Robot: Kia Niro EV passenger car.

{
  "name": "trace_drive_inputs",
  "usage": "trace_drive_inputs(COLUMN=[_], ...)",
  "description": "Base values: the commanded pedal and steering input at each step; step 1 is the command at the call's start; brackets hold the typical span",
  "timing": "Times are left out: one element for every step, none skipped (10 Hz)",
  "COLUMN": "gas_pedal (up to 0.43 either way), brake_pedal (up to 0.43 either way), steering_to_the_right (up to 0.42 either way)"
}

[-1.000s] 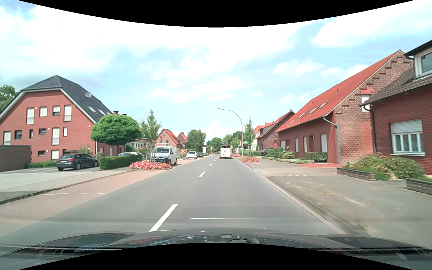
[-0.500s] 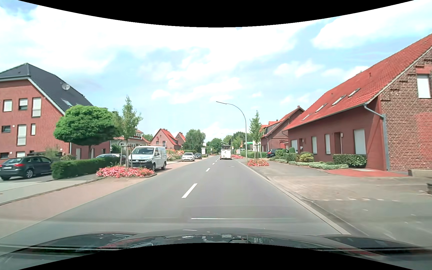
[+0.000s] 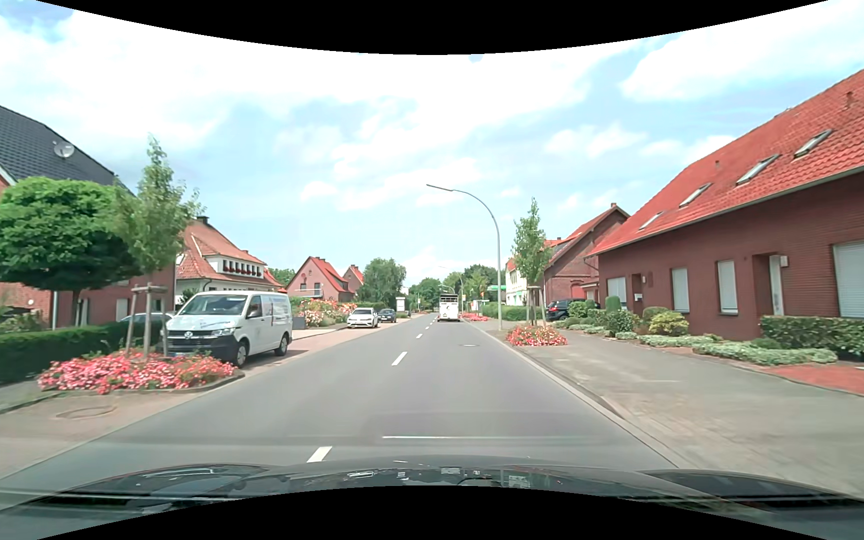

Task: Follow the waypoints while adhering to traffic rules and regulations

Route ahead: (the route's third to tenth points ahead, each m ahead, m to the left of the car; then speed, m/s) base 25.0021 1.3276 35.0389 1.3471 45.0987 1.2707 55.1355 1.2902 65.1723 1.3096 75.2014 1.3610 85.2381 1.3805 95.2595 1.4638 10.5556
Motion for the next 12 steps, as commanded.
trace_drive_inputs(gas_pedal=[0.169, 0.169, 0.169, 0.169, 0.157, 0.157, 0.157, 0.157, 0.157, 0.157, 0.157, 0.157], brake_pedal=[0.0, 0.0, 0.0, 0.0, 0.0, 0.0, 0.0, 0.0, 0.0, 0.0, 0.0, 0.0], steering_to_the_right=[0.003, 0.003, 0.002, 0.001, 0.002, 0.001, 0.001, 0.001, 0.001, 0.001, 0.001, 0.001])
